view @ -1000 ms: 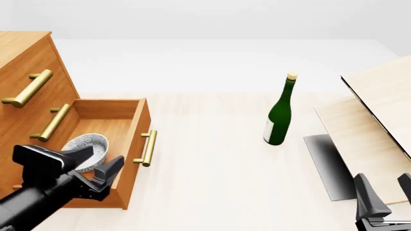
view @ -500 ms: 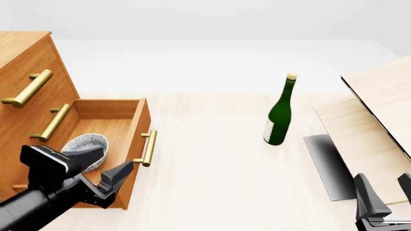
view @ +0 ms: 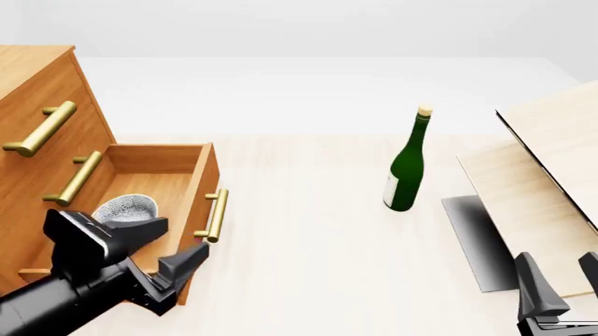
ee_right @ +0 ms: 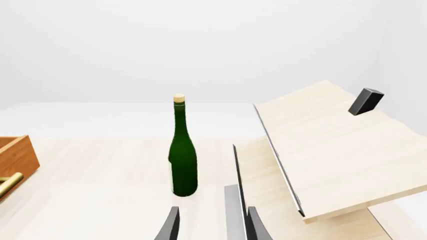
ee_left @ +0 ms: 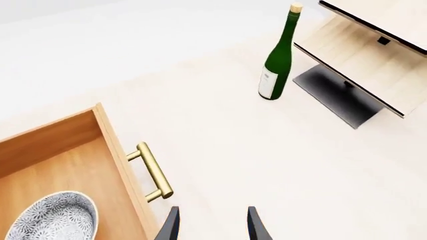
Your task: Put the bowl in the bottom drawer of the cabinet and close it.
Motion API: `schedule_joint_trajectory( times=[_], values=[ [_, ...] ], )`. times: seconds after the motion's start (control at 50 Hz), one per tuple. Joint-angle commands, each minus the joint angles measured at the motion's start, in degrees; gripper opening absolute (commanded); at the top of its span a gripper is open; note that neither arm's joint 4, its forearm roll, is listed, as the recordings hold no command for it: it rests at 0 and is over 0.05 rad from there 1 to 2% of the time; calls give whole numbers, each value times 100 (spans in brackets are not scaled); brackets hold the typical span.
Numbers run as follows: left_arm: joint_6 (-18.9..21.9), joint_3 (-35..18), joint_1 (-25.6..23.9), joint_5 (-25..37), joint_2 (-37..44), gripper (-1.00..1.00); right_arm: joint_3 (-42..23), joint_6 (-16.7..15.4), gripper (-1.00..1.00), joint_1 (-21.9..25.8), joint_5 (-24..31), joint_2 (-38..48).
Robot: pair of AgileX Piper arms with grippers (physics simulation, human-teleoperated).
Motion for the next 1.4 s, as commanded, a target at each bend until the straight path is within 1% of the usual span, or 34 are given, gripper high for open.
schedule_joint_trajectory(
  times=[0.02,0.08,0.22,0.36,0.38,0.46,0.7,0.94,1.04,1.24,1.4],
  values=[
    [-102,-180,-389,42,208,100,1,1,100,2,4,-6],
    [-92,-197,-414,11,248,100,1,1,100,2,4,-6],
    [-229,-303,-562,-81,492,100,1,1,100,2,4,-6],
    [-531,-351,-841,-321,1079,100,1,1,100,2,4,-6],
    [-487,-342,-823,-324,1041,100,1,1,100,2,4,-6],
    [-548,-367,-894,-366,1155,100,1,1,100,2,4,-6],
    [-889,-440,-1134,-542,1632,100,1,1,100,2,4,-6],
    [-1128,-447,-1252,-770,2136,100,1,1,100,2,4,-6],
    [-1159,-445,-1268,-822,2259,100,1,1,100,2,4,-6],
    [-1482,-503,-1497,-1014,2821,100,1,1,100,2,4,-6],
    [-1632,-477,-1503,-1126,3077,100,1,1,100,2,4,-6]
  ],
)
